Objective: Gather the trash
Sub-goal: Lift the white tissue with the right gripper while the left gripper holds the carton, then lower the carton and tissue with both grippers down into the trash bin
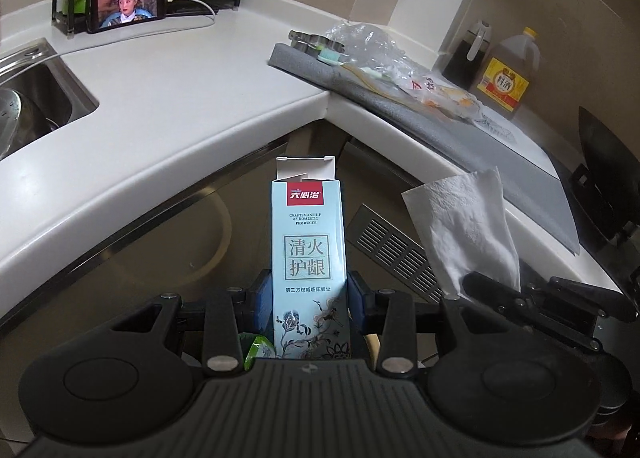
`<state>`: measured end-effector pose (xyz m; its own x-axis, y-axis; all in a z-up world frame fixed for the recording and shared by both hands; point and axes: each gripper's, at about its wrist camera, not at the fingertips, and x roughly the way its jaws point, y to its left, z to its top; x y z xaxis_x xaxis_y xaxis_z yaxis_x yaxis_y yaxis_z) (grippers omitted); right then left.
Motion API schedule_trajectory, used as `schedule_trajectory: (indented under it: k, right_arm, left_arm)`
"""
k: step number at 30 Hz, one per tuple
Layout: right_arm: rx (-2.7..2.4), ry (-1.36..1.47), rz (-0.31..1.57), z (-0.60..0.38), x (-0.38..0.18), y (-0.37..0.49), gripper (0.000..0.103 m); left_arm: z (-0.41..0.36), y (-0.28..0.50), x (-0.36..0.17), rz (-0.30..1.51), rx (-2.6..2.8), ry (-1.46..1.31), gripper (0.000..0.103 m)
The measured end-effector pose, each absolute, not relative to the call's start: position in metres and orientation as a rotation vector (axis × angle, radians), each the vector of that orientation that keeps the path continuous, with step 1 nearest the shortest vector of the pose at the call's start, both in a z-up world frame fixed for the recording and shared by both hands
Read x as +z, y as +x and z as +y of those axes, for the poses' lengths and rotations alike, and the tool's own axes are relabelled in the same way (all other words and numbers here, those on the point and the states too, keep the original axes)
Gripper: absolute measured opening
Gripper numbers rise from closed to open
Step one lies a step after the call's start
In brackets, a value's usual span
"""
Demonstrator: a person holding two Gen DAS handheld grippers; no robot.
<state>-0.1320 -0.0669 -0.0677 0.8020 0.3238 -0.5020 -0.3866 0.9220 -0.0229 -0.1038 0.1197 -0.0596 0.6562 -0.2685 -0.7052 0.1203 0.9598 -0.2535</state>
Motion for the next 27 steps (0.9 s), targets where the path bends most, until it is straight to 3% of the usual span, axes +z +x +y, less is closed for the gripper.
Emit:
schedule_trajectory:
  k: [27]
  right_arm:
    - [0.382, -0.115, 0.531, -0.0682, -0.0715, -0.1312, 0.002]
  left_arm:
    - [0.1186, -0.1036, -0.0590, 0.829, -0.216, -0.186, 0.043]
